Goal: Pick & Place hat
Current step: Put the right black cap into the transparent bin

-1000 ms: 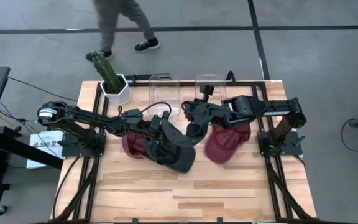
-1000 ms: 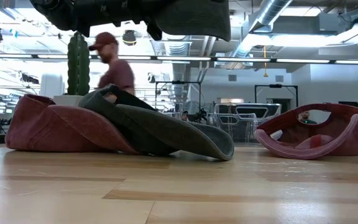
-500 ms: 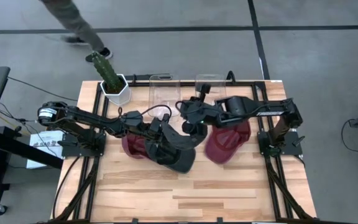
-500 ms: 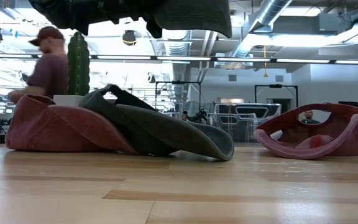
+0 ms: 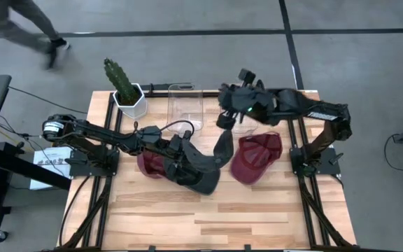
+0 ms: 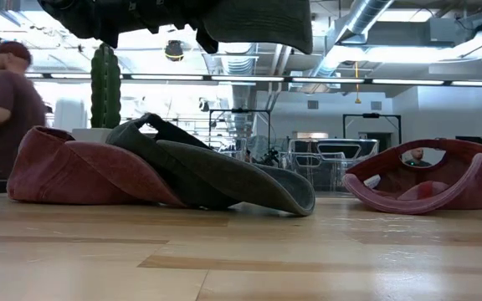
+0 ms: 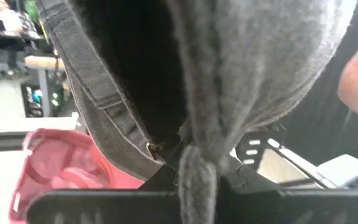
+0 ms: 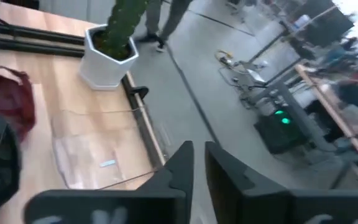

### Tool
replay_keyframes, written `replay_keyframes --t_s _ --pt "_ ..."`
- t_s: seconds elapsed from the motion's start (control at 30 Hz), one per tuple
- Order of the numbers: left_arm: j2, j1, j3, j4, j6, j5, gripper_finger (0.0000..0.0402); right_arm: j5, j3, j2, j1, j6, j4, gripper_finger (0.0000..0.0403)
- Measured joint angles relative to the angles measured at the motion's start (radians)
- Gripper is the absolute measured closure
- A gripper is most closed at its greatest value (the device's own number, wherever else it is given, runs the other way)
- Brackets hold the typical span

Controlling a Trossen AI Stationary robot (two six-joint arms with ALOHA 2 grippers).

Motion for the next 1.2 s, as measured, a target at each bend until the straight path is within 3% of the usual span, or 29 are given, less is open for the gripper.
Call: replay_keyframes --t_s 0.23,0.37,0.77,1.2 --pt "0.0 -0.012 0.0 -0.097 0.006 0.0 0.0384 -0.442 0.001 -0.093 0.001 0.033 -0.046 0.0298" --pt "0.0 -0.011 -0.001 -0.098 0.031 0.0 0.0384 -0.596 0.001 -0.095 0.046 0.054 -0.105 0.0267" --pt "0.0 0.069 -0.001 -0.091 0.057 -0.019 0.0384 -0.629 0.0 0.009 0.168 0.088 -0.19 0.0199" --pt "0.0 0.082 0.0 -0.099 0.058 -0.019 0.0384 -0.636 0.0 0.035 0.165 0.107 -0.246 0.0192"
